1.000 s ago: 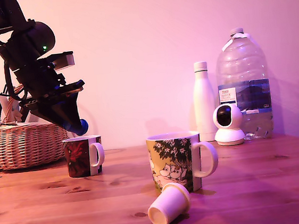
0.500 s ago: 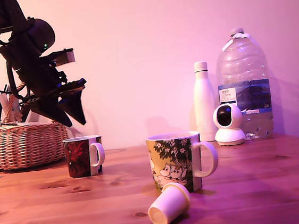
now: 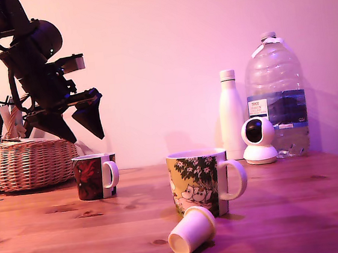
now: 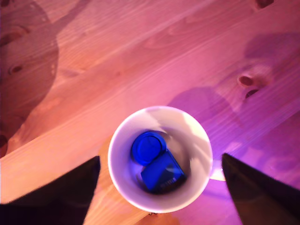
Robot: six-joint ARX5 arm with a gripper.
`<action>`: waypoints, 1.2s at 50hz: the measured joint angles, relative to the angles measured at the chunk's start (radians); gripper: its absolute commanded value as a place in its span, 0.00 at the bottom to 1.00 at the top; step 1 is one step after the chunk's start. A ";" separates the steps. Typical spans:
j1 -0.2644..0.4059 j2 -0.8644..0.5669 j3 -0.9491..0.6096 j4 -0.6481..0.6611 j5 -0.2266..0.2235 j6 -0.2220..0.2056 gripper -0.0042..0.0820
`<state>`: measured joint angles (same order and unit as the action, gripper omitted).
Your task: Pick up the coffee capsules from the table one by one and drop them inside the nearest coffee cup
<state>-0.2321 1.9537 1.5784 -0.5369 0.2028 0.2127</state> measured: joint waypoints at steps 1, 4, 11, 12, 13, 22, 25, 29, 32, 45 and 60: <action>0.000 0.000 0.000 0.000 0.000 0.000 0.45; 0.000 -0.002 0.000 0.000 0.001 0.000 0.17; 0.000 -0.019 0.000 -0.001 0.039 0.001 0.03; 0.000 -0.024 0.000 -0.002 0.050 0.001 0.03; 0.000 -0.030 0.000 -0.002 0.058 0.001 0.03; 0.000 -0.116 0.000 -0.010 0.109 0.001 0.03; 0.000 -0.150 -0.002 -0.007 0.112 0.001 0.03; 0.000 -0.198 -0.030 0.024 0.119 0.000 0.03; 0.000 -0.238 -0.072 0.061 0.137 0.000 0.03; -0.007 -0.377 -0.326 0.167 0.183 -0.020 0.04; -0.042 -0.595 -0.457 0.206 0.189 -0.053 0.04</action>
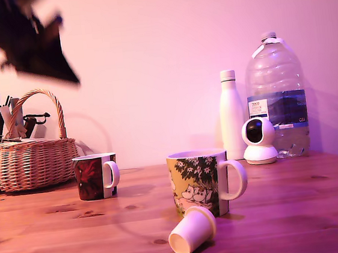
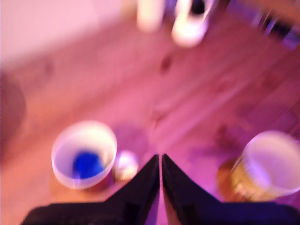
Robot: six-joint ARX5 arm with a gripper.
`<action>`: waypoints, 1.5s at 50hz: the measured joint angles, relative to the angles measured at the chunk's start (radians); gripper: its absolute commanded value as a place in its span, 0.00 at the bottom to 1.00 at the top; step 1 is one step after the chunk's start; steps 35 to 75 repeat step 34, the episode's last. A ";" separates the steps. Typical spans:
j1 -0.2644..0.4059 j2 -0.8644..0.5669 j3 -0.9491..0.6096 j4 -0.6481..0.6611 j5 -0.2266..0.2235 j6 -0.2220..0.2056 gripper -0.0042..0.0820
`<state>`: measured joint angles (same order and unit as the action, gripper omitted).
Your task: Pick up the coffee capsules from the table one by one and drop them inside the nearest coffee cup
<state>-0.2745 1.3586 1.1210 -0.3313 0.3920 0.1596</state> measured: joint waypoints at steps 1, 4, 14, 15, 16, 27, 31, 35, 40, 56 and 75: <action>-0.002 -0.013 -0.005 0.000 0.000 0.000 0.04; -0.008 -0.054 -0.031 0.005 0.000 0.000 0.04; -0.034 -0.143 -0.156 0.010 0.000 -0.028 0.04; -0.038 -0.148 -0.167 0.008 0.000 -0.033 0.04; -0.042 -0.155 -0.178 0.005 0.000 -0.035 0.04; -0.087 -0.251 -0.236 -0.006 -0.005 -0.057 0.04; -0.097 -0.285 -0.236 -0.008 -0.007 -0.075 0.04; -0.103 -0.302 -0.236 -0.012 -0.007 -0.076 0.04; -0.103 -0.302 -0.236 -0.012 -0.007 -0.076 0.04; -0.103 -0.302 -0.236 -0.012 -0.007 -0.076 0.04; -0.103 -0.302 -0.236 -0.012 -0.007 -0.076 0.04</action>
